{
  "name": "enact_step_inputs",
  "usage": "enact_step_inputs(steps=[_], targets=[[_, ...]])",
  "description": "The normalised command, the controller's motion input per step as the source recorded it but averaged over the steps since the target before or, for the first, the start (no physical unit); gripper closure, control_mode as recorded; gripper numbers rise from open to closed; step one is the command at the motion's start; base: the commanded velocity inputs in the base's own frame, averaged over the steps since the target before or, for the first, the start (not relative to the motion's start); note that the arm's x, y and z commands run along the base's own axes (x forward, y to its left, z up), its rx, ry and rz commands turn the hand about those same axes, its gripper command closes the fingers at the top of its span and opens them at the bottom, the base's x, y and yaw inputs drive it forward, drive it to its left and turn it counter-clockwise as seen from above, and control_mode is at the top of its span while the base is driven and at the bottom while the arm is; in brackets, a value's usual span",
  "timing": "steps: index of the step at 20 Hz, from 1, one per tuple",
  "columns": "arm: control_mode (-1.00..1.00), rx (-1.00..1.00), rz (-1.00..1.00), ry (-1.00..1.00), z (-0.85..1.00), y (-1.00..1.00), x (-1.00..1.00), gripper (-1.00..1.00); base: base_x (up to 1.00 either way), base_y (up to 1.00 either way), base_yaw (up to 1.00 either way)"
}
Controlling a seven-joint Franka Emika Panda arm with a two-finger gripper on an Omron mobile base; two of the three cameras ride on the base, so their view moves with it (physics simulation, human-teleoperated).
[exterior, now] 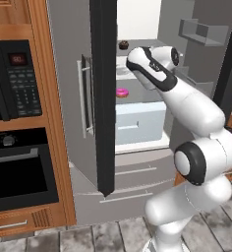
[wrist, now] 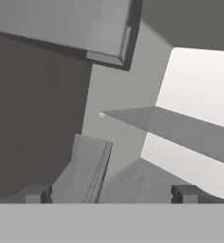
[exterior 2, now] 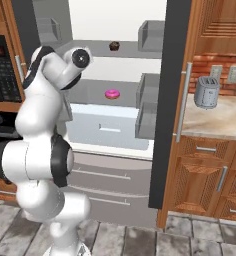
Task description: Take the cupcake and donut from the fridge and place them on the empty tray on the dining counter.
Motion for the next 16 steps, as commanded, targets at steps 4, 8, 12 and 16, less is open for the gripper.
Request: enact_step_inputs(steps=[4,8,12,16], targets=[[-1.0,0.0,0.12,-0.08,-0.05,0.79,-0.07,-1.0,0.0,0.0,0.0],[-1.0,-0.03,0.16,-0.29,-0.28,1.0,-0.58,-1.0,0.0,0.0,0.0],[-1.0,-0.07,0.15,-0.3,-0.3,1.0,-1.0,-1.0,0.0,0.0,0.0],[-1.0,-0.04,0.11,-0.17,-0.14,1.0,-0.94,-1.0,0.0,0.0,0.0]])
